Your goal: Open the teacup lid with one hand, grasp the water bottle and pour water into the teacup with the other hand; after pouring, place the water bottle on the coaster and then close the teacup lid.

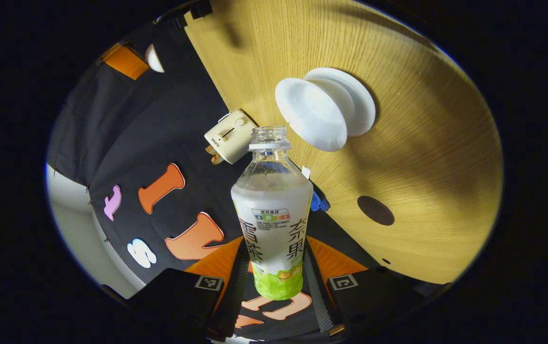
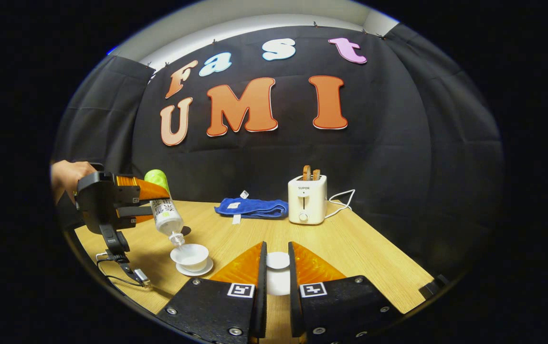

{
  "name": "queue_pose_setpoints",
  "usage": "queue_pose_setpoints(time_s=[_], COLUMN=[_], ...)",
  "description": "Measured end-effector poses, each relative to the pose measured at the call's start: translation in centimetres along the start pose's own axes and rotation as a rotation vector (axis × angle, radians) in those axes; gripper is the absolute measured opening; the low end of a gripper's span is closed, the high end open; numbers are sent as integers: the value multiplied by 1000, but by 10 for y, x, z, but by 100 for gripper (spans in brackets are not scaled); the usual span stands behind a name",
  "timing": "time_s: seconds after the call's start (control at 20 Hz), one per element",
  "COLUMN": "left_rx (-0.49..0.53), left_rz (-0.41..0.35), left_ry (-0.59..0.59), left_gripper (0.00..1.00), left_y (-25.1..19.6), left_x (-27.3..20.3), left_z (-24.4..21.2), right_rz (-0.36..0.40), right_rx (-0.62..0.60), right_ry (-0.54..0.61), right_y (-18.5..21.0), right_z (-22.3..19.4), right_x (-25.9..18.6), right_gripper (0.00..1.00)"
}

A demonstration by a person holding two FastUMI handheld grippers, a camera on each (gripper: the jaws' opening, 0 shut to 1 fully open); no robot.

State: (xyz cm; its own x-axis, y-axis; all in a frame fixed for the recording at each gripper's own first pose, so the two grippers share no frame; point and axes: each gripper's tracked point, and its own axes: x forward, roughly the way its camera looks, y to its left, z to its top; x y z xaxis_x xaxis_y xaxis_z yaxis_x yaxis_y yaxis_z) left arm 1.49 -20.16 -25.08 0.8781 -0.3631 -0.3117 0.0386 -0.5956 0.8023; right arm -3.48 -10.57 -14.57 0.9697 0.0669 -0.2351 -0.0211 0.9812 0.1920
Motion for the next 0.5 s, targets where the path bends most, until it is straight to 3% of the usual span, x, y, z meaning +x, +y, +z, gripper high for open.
queue_pose_setpoints(time_s=[0.1, 0.2, 0.25, 0.35, 0.4, 0.45, 0.5], left_rx=[-85, -187, -231, -330, -392, -454, -523], left_rz=[-10, -7, -2, 17, 22, 34, 59], left_ry=[-19, -60, -65, -66, -63, -64, -66], left_gripper=[63, 70, 66, 70, 62, 66, 62], left_y=[-7, -8, -7, -5, -3, 1, 10], left_x=[0, 3, 2, 1, -2, -3, -6], left_z=[1, 3, -1, -12, -20, -27, -36], right_rz=[15, 41, 54, 81, 93, 102, 111], right_rx=[4, 3, 3, 10, 12, 11, 8], right_ry=[-4, -13, -20, -30, -30, -31, -31], right_y=[6, 16, 21, 31, 37, 43, 48], right_z=[2, 6, 9, 13, 13, 14, 16], right_x=[3, 5, 6, 8, 11, 14, 16], right_gripper=[20, 20, 20, 20, 20, 20, 20])
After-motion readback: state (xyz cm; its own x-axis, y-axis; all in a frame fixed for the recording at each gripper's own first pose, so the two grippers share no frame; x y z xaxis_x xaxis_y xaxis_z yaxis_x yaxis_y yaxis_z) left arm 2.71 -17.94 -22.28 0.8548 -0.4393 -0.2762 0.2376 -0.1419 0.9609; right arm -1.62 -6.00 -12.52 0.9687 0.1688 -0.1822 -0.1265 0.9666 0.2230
